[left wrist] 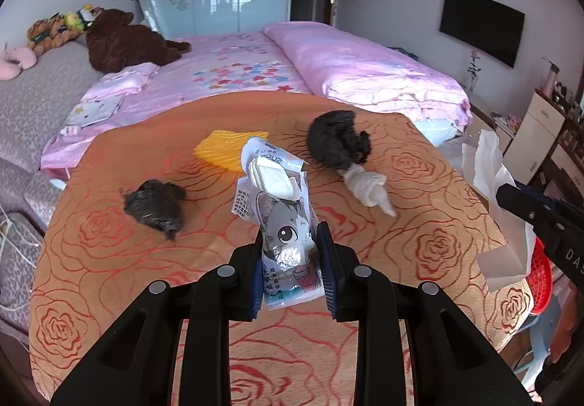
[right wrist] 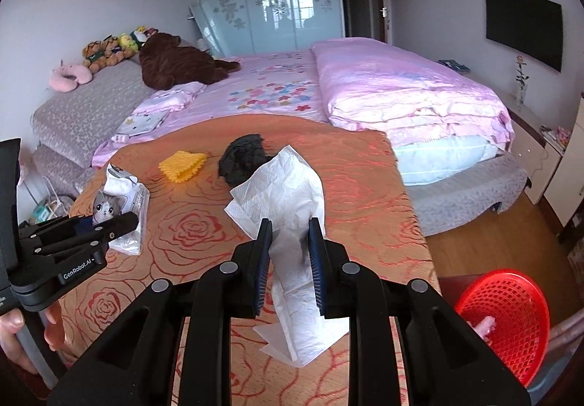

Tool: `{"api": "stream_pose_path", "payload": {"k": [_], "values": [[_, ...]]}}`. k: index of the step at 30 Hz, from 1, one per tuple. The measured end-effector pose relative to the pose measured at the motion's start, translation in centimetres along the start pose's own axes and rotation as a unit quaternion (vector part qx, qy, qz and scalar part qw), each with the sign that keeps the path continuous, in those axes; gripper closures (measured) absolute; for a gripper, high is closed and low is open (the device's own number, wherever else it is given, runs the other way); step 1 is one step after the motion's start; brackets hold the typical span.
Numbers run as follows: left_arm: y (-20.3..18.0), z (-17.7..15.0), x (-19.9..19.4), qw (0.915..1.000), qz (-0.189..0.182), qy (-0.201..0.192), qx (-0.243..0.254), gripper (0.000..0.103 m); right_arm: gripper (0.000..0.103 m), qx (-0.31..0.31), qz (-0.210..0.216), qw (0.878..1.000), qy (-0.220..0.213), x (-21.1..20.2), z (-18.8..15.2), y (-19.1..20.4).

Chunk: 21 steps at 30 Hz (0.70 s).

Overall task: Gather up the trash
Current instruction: 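Carry the snack bag and white tissue over the red wastebasket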

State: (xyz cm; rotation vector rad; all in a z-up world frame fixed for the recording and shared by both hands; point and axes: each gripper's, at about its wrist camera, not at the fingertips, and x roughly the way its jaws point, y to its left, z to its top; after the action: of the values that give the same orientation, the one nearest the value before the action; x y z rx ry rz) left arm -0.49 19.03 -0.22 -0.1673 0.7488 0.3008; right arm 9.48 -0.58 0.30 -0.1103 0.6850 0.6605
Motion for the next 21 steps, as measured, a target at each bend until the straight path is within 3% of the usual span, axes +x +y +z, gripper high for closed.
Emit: {"api": "stream_pose_path", "payload": {"k": [21], "values": [[-8.0, 1.0, 0.6, 0.9962, -0.046, -0.004, 0.073, 0.078, 0.082, 0.057, -0.069, 0.996, -0.025, -4.2, -0.7, -7.1]]}}
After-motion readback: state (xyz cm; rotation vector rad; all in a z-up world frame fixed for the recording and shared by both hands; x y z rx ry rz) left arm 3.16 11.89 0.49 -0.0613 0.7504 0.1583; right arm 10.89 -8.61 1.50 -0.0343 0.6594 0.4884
